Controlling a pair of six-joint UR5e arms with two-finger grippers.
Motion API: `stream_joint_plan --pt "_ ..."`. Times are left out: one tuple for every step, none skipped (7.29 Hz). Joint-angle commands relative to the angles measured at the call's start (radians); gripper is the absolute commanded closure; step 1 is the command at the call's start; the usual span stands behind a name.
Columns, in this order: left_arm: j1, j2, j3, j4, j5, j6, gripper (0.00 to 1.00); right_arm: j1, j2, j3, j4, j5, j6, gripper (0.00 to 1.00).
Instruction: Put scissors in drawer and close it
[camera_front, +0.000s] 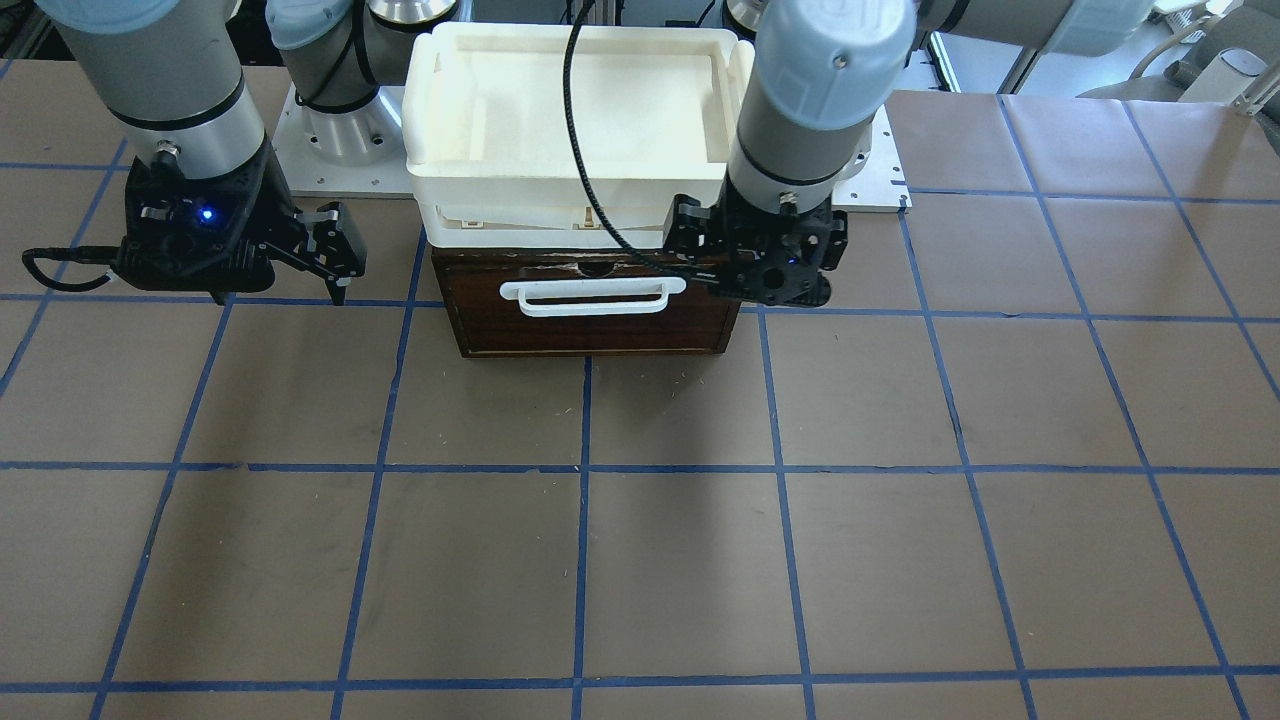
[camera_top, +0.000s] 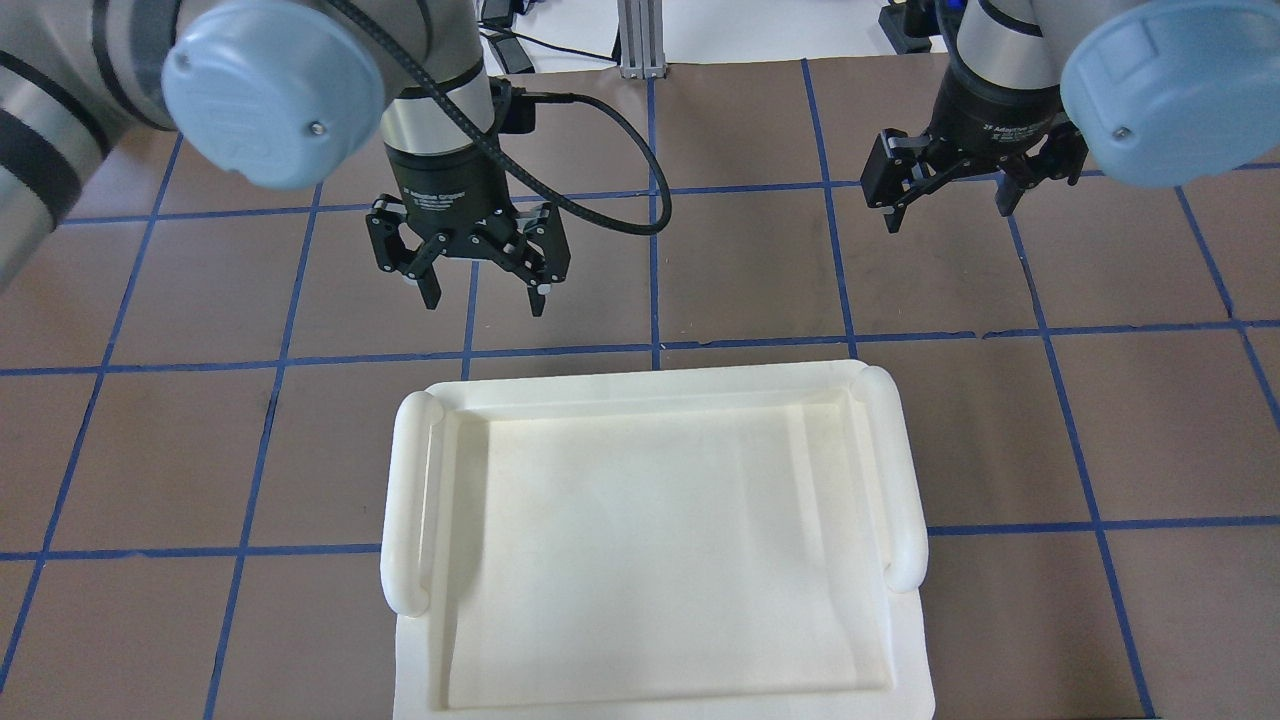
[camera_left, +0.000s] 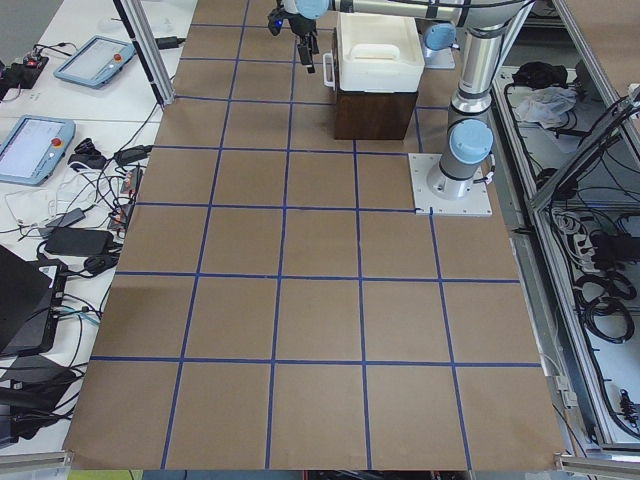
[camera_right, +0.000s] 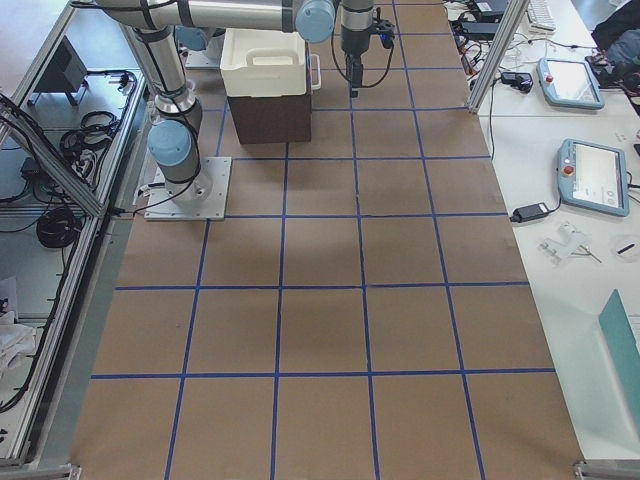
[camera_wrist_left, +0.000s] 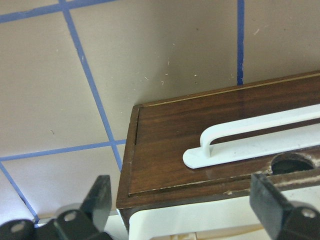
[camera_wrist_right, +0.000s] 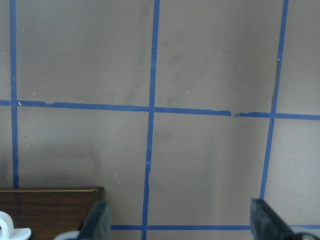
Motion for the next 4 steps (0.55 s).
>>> stream_joint_plan --pt "0.118 0.083 -0.002 0.055 0.003 -0.002 0.00 0.000 -0.002 0.000 -0.001 0.001 0.003 0.00" --pt "0.128 0.113 -0.011 0.108 0.012 -0.002 0.00 0.000 0.001 0.000 -0.002 0.001 0.003 0.00" --pt "0.129 0.118 -0.017 0.220 0.094 -0.002 0.00 0.000 0.002 0.000 -0.011 0.002 0.006 0.00" --pt "0.129 0.118 -0.022 0.221 0.127 -0.006 0.00 0.000 0.002 0.000 -0.010 0.002 0.006 0.00"
